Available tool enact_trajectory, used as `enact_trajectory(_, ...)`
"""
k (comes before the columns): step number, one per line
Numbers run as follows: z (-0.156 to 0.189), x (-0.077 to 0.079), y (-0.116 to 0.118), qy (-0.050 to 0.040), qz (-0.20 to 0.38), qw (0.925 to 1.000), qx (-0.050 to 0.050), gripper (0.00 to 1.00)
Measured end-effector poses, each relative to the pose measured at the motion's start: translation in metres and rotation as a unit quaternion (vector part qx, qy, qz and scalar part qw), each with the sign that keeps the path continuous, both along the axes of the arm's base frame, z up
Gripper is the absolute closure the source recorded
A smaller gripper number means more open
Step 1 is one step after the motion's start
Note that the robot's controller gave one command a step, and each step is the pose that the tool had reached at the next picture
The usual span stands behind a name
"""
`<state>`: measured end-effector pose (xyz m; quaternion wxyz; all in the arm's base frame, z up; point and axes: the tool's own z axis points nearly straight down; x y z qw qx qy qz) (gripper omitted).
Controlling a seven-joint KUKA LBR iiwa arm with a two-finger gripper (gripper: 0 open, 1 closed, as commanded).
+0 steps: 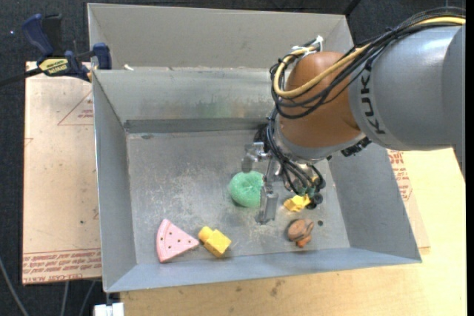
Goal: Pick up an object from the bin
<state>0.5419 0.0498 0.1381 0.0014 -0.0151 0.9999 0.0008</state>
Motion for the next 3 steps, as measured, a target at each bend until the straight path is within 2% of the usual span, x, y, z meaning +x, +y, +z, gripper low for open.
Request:
enact_trajectory(1,-0.030,0.008,0.000,0.0003,-0.001,1.0000,0.000,0.00)
enact_trajectory(2,-0.068,0.032,-0.006,0.0002,-0.031,0.9995,0.000,1.00)
enact_trajectory(3,-0.068,0.032,-0.006,0.0002,-0.031,0.9995,0.000,1.00)
